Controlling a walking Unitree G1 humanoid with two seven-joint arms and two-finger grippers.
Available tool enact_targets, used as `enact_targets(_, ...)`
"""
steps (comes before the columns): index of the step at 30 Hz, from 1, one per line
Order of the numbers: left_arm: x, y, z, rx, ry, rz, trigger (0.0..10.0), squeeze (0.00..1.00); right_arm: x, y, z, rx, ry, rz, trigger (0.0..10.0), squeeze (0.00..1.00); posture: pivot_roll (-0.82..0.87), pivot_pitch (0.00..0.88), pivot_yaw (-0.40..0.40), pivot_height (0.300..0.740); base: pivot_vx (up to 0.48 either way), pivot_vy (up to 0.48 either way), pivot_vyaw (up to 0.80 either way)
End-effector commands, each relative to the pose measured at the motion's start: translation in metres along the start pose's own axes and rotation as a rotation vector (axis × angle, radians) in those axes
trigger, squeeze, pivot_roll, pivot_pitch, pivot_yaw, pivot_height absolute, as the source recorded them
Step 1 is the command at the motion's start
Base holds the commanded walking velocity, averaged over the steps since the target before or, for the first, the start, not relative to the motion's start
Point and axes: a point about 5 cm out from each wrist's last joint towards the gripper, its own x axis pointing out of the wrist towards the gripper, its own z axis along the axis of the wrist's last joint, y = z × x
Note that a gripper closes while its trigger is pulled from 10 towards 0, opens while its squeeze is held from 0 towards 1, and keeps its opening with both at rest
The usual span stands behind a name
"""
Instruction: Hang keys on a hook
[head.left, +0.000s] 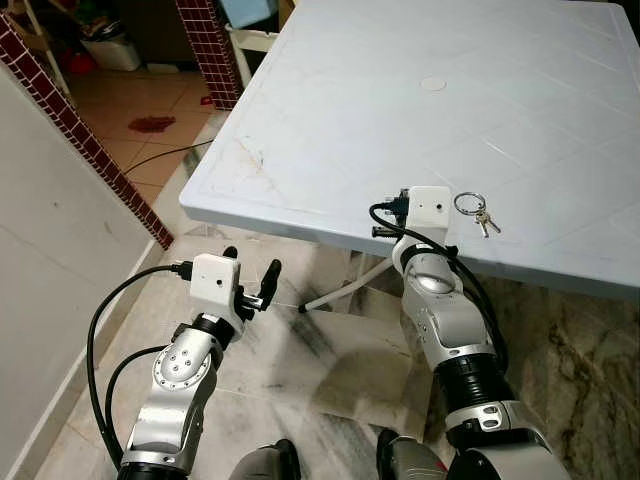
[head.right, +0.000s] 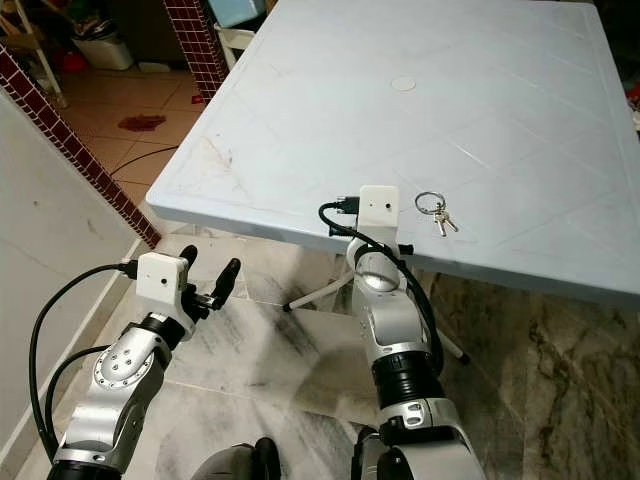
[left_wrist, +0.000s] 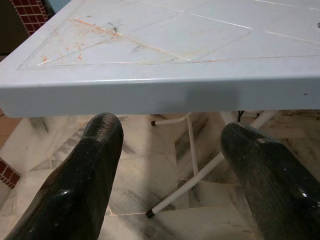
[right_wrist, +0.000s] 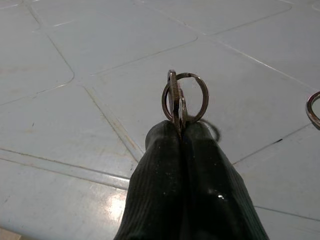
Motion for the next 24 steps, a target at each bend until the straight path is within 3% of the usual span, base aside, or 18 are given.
enact_targets(1,-0.003,0.002,0.001,0.012,0.001,-0.004,10.0,0.00,-0.004,0.004,-0.026,0.002,0.114,0.005,0.0,0.00,-0.01,0.195,0.135,0.740,0.000,0.000,0.00)
enact_targets(5,-0.002,0.002,0.001,0.012,0.001,-0.003,10.0,0.00,-0.003,0.001,-0.020,-0.046,0.062,-0.017,0.0,0.00,-0.01,0.196,0.135,0.740,0.000,0.000,0.00)
enact_targets(6,-0.002,0.002,0.001,0.012,0.000,-0.003,10.0,0.00,-0.003,-0.002,-0.008,-0.105,-0.026,-0.042,0.0,0.00,-0.01,0.196,0.135,0.740,0.000,0.000,0.00)
enact_targets(9,-0.002,0.002,0.001,0.012,-0.001,-0.002,10.0,0.00,-0.003,-0.004,0.002,-0.139,-0.094,-0.057,0.0,0.00,-0.02,0.196,0.135,0.740,0.000,0.000,0.00)
enact_targets(12,-0.002,0.002,0.001,0.010,-0.001,-0.001,10.0,0.00,-0.004,-0.006,0.021,-0.212,-0.228,-0.074,0.0,0.00,-0.02,0.195,0.132,0.740,0.000,0.000,0.00)
enact_targets(20,-0.001,0.000,0.001,0.005,-0.003,-0.001,10.0,0.00,-0.008,-0.009,0.042,-0.379,-0.403,-0.105,0.0,0.00,-0.02,0.194,0.128,0.740,0.000,0.000,0.00)
enact_targets(21,-0.001,0.000,0.001,0.004,-0.004,0.000,10.0,0.00,-0.009,-0.009,0.044,-0.415,-0.431,-0.106,0.0,0.00,-0.02,0.194,0.128,0.740,0.000,0.000,0.00)
enact_targets(22,-0.001,0.000,0.001,0.003,-0.005,0.001,10.0,0.00,-0.013,-0.006,0.053,-0.554,-0.529,-0.119,0.0,0.00,-0.03,0.194,0.126,0.740,0.000,0.000,0.00)
enact_targets(24,0.000,0.000,0.001,0.002,-0.005,0.002,10.0,0.00,-0.017,-0.002,0.058,-0.640,-0.607,-0.112,0.0,0.00,-0.03,0.194,0.123,0.740,0.000,0.000,0.00)
